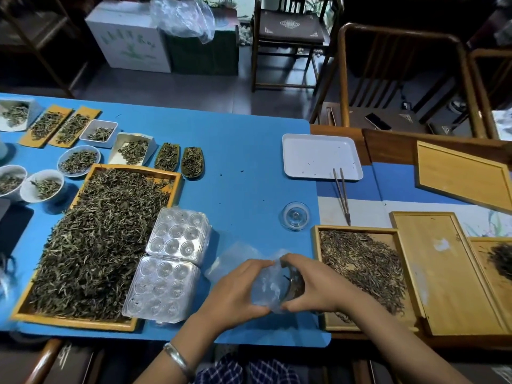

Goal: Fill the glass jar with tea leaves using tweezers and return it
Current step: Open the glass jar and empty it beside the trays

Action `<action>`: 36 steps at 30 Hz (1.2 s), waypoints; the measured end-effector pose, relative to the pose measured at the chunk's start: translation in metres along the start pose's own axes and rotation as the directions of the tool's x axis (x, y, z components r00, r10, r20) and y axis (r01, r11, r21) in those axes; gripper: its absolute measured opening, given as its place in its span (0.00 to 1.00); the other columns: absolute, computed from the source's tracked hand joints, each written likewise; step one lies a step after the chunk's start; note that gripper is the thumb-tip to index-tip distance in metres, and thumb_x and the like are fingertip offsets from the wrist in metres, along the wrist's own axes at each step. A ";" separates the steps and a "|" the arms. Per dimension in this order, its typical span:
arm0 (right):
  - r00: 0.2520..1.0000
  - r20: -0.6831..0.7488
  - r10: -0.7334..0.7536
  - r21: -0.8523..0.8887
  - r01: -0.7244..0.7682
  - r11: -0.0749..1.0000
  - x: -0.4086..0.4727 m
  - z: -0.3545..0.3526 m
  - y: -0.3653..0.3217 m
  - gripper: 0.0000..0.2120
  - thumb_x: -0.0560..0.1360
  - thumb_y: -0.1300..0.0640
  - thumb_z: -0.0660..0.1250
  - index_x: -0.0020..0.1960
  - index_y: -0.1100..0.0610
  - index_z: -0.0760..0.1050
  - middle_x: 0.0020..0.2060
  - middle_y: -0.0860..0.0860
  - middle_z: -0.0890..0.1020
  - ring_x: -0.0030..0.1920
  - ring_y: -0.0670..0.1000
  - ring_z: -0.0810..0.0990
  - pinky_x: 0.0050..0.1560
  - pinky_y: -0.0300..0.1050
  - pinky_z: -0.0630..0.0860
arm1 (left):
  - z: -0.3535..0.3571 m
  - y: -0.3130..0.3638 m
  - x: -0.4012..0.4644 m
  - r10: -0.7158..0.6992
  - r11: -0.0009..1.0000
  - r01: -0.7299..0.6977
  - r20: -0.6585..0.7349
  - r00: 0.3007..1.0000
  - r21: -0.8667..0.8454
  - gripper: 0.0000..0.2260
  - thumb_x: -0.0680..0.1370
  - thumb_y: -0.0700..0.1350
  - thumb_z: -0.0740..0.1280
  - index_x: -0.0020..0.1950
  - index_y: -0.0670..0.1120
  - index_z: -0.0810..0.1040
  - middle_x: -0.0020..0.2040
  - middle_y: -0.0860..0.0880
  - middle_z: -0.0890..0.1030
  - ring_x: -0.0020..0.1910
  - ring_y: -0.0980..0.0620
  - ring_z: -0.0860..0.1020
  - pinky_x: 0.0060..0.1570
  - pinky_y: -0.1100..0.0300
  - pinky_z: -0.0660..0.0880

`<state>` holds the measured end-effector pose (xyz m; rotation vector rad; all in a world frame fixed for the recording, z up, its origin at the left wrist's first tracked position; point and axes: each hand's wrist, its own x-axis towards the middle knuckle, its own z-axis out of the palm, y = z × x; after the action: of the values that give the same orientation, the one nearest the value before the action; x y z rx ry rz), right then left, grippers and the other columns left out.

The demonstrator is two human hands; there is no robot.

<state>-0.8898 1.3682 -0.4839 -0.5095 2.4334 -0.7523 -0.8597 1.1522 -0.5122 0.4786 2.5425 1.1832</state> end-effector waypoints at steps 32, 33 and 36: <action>0.995 0.013 0.095 -0.073 -0.094 0.993 -0.005 0.055 0.053 0.44 0.64 0.38 0.73 0.72 0.49 0.55 0.66 0.48 0.69 0.65 0.49 0.69 0.64 0.48 0.71 | 0.014 -0.050 0.013 -0.112 0.993 0.107 0.103 0.988 0.055 0.32 0.64 0.49 0.75 0.65 0.50 0.68 0.59 0.55 0.71 0.59 0.59 0.71 0.56 0.65 0.69; 0.995 0.010 0.102 -0.040 -0.102 0.994 -0.004 0.055 0.052 0.43 0.64 0.38 0.73 0.71 0.49 0.56 0.65 0.47 0.69 0.64 0.48 0.70 0.63 0.48 0.72 | 0.013 -0.050 0.013 -0.103 0.994 0.098 0.103 0.989 0.054 0.32 0.64 0.48 0.75 0.66 0.49 0.68 0.60 0.55 0.72 0.60 0.58 0.71 0.57 0.65 0.69; 0.995 0.008 0.104 0.076 -0.105 0.992 -0.005 0.051 0.051 0.41 0.63 0.36 0.73 0.69 0.46 0.58 0.63 0.45 0.70 0.62 0.45 0.71 0.61 0.45 0.72 | 0.011 -0.048 0.014 -0.081 0.996 0.078 0.096 0.992 0.033 0.31 0.64 0.48 0.75 0.65 0.49 0.69 0.60 0.54 0.72 0.61 0.57 0.72 0.59 0.62 0.71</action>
<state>-0.8654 1.3895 -0.5491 -0.3508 2.3971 -0.7949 -0.8767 1.1362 -0.5582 0.4268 2.4750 1.0696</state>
